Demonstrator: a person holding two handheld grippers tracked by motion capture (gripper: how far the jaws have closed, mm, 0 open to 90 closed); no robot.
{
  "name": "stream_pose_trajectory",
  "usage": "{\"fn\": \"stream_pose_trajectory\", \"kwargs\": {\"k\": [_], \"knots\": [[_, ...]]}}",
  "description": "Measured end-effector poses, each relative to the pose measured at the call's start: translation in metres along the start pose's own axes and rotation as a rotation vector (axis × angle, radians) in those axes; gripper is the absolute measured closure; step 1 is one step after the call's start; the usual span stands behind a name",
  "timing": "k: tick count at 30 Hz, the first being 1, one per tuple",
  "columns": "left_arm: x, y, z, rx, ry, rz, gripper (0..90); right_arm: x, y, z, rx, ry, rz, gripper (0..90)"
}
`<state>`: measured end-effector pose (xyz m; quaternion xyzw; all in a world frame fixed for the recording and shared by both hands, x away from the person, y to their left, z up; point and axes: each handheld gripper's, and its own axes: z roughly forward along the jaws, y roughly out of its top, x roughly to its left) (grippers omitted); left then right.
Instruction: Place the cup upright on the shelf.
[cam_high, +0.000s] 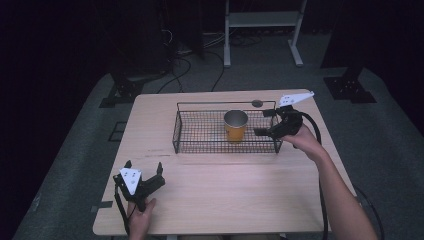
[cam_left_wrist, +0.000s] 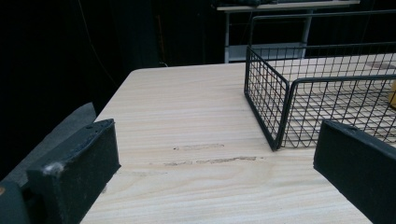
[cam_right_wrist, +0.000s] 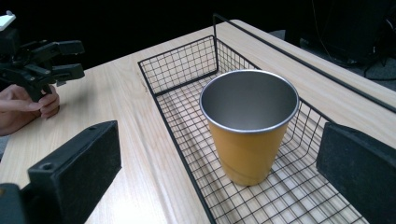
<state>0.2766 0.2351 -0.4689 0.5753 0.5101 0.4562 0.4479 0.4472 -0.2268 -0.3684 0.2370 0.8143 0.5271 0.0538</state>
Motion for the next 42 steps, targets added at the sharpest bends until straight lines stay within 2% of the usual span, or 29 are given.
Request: {"fn": "stream_pose_trajectory", "kwargs": {"k": [2,4,10,14,16,24,42], "knots": [[0.000,0.000,0.000,0.000,0.000,-0.003,0.0,0.000,-0.001,-0.001,0.011,-0.002,0.002,0.0],[0.001,0.000,0.000,0.001,0.002,-0.008,0.0,0.001,-0.003,-0.003,-0.005,-0.004,0.001,0.0],[0.000,0.000,0.000,-0.001,0.000,0.002,0.0,0.004,-0.009,-0.008,-0.001,-0.015,0.002,1.1],[0.000,0.000,0.000,0.001,0.002,-0.002,0.0,0.003,-0.013,-0.010,0.015,-0.020,0.015,1.1],[0.000,0.000,0.000,0.001,0.002,-0.001,0.0,0.005,-0.015,-0.012,0.001,-0.028,0.011,1.1],[0.000,0.000,0.000,0.000,0.001,0.001,0.0,0.008,-0.025,-0.016,0.016,-0.025,0.023,1.1],[0.000,0.000,0.000,0.000,0.000,0.003,0.0,0.022,-0.043,-0.033,0.001,-0.035,0.001,1.1]]}}
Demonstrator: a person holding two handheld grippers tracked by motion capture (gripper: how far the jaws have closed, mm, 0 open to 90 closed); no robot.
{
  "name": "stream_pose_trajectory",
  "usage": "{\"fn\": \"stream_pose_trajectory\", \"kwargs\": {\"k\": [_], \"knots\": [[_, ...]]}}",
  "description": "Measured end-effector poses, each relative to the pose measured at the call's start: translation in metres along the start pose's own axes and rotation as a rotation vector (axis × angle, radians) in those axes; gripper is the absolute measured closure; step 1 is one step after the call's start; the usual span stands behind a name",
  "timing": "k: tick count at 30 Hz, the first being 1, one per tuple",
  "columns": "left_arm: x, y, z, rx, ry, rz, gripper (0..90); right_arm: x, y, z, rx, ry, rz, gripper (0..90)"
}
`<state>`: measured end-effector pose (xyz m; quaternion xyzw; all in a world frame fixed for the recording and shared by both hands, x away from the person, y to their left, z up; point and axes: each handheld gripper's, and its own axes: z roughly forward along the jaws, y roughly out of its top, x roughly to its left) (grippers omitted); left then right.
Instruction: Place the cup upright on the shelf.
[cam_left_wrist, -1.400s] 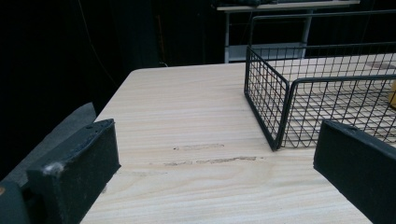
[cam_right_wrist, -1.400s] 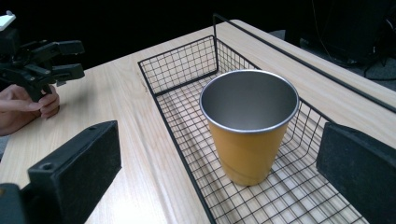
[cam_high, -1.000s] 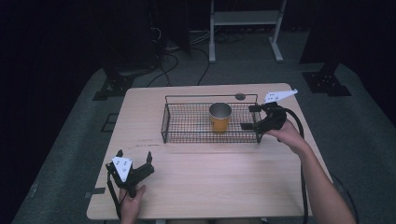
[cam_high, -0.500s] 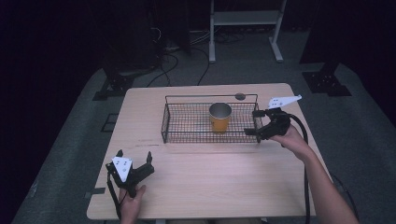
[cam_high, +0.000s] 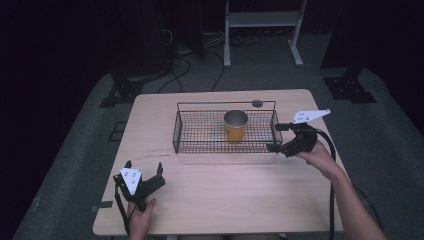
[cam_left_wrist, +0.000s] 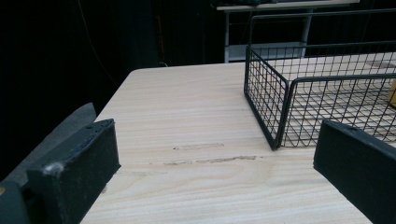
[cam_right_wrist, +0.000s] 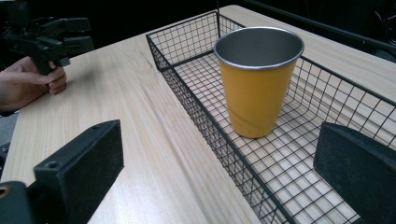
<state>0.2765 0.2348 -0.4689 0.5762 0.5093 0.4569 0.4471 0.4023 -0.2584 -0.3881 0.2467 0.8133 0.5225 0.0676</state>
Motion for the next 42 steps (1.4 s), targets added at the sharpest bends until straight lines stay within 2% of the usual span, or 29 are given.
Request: {"fn": "stream_pose_trajectory", "kwargs": {"k": [2,5,14,23,25,42], "knots": [[0.000,0.000,0.000,-0.001,0.000,-0.001,0.0,0.002,-0.001,0.000,0.015,0.001,-0.001,1.1],[0.000,0.000,0.000,0.000,0.000,-0.001,0.0,0.005,-0.004,-0.002,0.003,0.006,-0.007,1.1],[0.000,0.000,0.000,-0.001,0.000,0.003,0.0,0.013,-0.010,-0.004,0.012,0.012,-0.022,1.1],[0.000,0.000,0.000,0.001,0.001,0.003,0.0,0.020,-0.022,-0.007,0.000,0.014,-0.017,1.3],[0.000,0.000,0.000,0.001,0.000,0.004,0.0,0.021,-0.025,-0.008,0.002,0.018,-0.017,4.8],[-0.001,0.000,0.000,0.000,0.000,0.006,0.0,0.032,-0.042,-0.011,-0.012,0.022,-0.006,4.9]]}}
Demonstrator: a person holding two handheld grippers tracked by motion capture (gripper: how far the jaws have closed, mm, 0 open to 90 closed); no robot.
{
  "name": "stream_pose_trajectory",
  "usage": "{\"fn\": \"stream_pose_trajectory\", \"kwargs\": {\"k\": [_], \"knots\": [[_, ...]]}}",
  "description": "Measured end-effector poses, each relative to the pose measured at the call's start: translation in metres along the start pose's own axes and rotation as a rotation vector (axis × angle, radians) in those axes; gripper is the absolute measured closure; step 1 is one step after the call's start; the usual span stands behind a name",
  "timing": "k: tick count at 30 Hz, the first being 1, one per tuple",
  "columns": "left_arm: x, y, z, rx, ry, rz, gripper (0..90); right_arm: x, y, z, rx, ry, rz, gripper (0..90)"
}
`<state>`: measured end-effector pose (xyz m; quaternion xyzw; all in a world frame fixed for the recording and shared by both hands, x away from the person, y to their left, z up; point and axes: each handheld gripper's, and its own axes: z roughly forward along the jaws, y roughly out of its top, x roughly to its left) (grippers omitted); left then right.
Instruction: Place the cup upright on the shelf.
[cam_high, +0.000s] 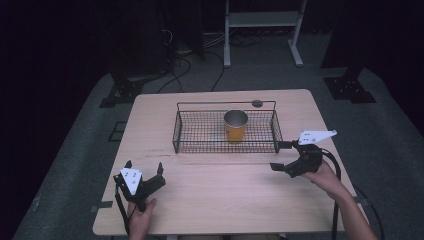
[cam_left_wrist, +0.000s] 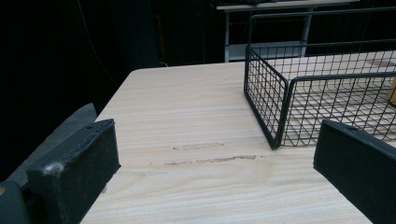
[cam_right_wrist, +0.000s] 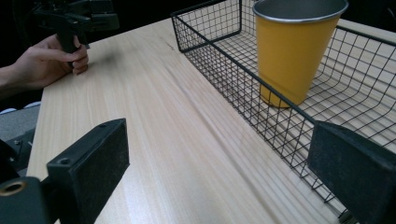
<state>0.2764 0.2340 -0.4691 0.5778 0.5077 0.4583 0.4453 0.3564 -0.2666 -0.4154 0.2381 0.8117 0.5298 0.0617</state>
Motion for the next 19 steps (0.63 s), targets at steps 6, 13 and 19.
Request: {"fn": "stream_pose_trajectory", "kwargs": {"k": [6,13,19], "knots": [[0.000,0.000,0.000,0.002,0.001,0.001,0.0,0.005,-0.011,0.000,-0.010,0.003,0.016,4.9],[0.000,0.000,0.000,0.005,0.003,0.003,0.0,0.019,-0.028,-0.007,-0.036,-0.034,0.027,4.9],[0.000,0.000,0.000,0.003,0.005,0.001,0.0,0.047,-0.054,-0.015,-0.151,-0.086,0.061,5.0]]}}
